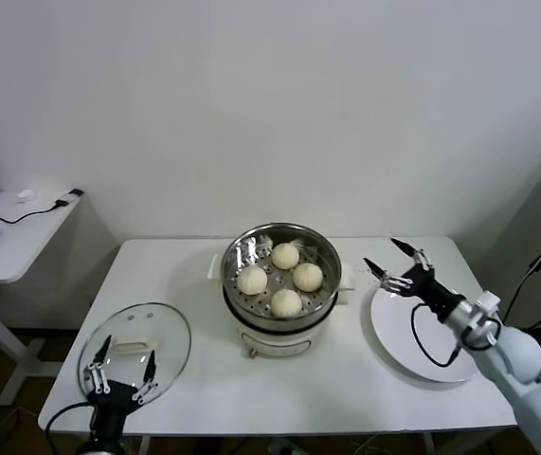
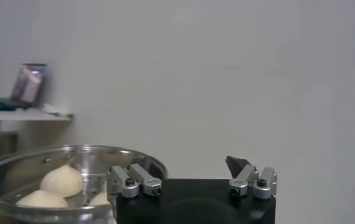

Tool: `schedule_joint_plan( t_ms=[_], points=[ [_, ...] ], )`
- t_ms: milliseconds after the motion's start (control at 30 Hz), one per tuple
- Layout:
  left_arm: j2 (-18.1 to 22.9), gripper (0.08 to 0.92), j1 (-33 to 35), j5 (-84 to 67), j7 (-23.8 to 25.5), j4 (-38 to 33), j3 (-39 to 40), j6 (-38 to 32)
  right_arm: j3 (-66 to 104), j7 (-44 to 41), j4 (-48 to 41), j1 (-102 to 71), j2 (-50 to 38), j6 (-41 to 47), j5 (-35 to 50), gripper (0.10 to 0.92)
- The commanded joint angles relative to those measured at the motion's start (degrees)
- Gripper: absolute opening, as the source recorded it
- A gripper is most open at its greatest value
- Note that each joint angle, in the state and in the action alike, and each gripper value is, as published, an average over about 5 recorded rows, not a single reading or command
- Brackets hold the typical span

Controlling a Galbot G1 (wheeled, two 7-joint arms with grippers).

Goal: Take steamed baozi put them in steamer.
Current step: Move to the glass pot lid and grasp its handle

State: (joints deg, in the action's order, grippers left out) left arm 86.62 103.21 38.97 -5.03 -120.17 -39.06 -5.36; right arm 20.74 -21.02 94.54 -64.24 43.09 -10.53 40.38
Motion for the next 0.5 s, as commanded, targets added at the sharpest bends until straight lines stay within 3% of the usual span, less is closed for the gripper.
schedule_joint_plan(
  t_ms=[33, 500],
  points=[
    [-0.7, 0.823, -3.0, 42.7, -3.0, 6.8, -4.8, 1.1, 17.8, 2.0, 2.9, -18.1, 12.1, 0.5, -6.7, 0.823],
    [0.1, 0.823, -18.0, 48.1, -5.6, 24.5, -4.1, 1.9, 18.2, 3.2, -0.1, -18.2, 15.9, 0.3, -12.4, 0.823]
  ],
)
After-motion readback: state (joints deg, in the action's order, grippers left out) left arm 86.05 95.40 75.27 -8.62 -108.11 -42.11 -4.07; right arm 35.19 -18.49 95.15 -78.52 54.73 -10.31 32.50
